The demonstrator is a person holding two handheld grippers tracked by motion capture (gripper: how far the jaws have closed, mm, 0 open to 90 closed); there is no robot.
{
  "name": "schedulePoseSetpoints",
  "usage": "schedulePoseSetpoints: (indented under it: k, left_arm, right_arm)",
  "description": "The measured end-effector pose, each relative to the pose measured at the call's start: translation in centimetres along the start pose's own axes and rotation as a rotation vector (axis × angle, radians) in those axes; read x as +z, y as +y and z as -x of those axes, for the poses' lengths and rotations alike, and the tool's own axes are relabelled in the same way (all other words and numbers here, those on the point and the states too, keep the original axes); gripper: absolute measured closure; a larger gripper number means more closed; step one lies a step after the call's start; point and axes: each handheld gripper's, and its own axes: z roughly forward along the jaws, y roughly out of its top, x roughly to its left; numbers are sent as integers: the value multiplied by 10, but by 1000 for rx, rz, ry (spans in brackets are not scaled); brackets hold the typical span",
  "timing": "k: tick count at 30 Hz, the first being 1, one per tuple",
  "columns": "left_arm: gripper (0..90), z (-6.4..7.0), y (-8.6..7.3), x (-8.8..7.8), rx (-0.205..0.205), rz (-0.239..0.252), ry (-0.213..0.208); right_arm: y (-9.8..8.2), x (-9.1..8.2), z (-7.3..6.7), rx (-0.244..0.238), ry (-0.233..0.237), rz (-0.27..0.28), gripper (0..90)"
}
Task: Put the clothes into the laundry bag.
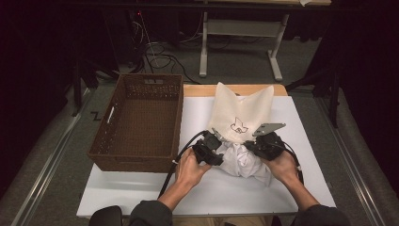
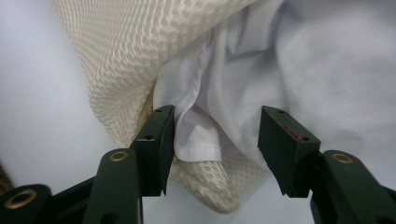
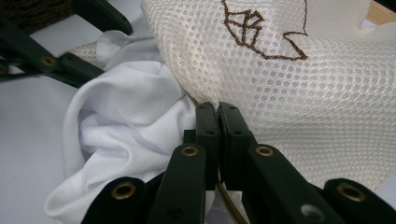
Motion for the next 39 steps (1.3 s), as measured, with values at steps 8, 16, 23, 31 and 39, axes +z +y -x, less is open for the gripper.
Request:
schedulePoseSetpoints:
  k: [8, 16, 23, 31, 39]
  left_arm:
    - [772, -11, 8, 17, -100, 3, -111]
    - [874, -12, 6, 0, -101, 20, -188]
    - [875, 5, 5, -32, -12, 74, -222]
    - [875, -6, 28, -13, -88, 95, -170]
    - [843, -16, 28, 6, -121, 34, -92]
  right_arm:
    - [2, 2, 5, 24, 3, -2, 889]
    - [6, 1, 1, 8, 7, 7, 890]
    - [12, -6, -5, -18, 19, 32, 890]
    - [30, -28, -12, -96, 68, 99, 891]
    - [16, -8, -15, -109, 66, -2, 890]
